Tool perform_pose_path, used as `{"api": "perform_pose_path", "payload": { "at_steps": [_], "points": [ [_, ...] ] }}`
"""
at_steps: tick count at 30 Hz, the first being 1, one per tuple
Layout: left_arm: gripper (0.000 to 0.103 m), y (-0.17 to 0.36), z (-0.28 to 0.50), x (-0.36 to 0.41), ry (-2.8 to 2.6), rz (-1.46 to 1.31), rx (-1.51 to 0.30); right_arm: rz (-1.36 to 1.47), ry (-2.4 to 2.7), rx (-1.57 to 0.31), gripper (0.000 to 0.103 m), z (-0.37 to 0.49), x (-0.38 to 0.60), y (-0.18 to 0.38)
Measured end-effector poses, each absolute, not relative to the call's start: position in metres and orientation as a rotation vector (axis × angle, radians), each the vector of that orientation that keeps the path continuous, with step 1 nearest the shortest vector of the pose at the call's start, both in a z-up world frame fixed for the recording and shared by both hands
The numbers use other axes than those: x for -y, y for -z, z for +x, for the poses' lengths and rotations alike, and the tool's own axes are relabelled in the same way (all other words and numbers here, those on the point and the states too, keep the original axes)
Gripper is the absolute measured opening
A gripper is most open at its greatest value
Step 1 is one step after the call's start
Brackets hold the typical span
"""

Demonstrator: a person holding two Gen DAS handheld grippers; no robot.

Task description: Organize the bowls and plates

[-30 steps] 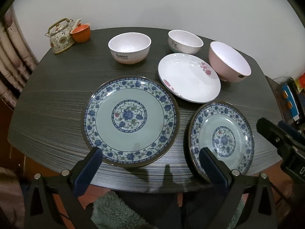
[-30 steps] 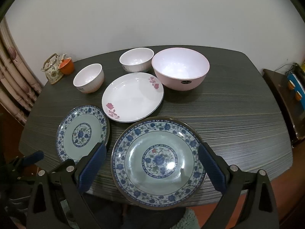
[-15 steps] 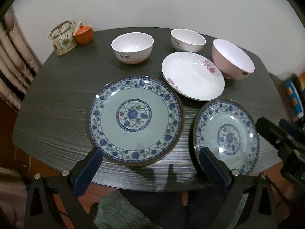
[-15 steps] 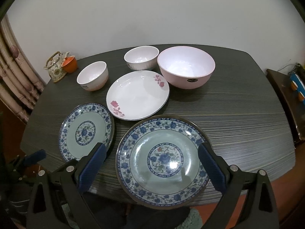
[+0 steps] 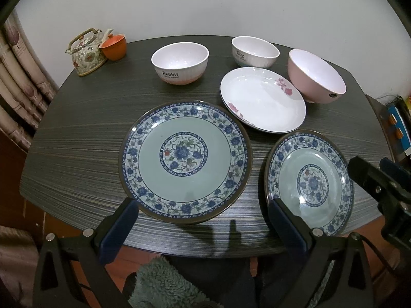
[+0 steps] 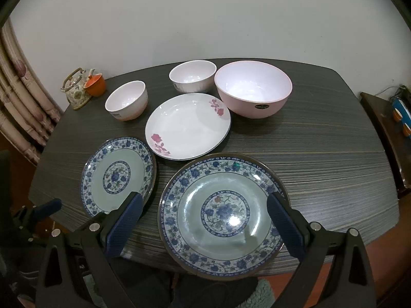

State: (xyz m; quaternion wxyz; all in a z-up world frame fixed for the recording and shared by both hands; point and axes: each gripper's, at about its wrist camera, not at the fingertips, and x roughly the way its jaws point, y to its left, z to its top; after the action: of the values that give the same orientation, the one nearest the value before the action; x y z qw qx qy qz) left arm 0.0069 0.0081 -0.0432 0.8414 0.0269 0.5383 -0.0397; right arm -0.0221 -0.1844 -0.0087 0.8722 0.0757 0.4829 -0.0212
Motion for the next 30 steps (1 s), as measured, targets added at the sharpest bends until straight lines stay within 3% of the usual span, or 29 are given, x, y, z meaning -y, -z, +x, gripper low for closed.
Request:
{"api": "perform_pose_path", "payload": {
  "at_steps": [30],
  "points": [
    [0.103,0.0458,0.0119,-0.0101,0.075,0.058,-1.150,0.157,0.036,-1.027,0.096,-0.0212,0.1801,0.0101]
  ]
}}
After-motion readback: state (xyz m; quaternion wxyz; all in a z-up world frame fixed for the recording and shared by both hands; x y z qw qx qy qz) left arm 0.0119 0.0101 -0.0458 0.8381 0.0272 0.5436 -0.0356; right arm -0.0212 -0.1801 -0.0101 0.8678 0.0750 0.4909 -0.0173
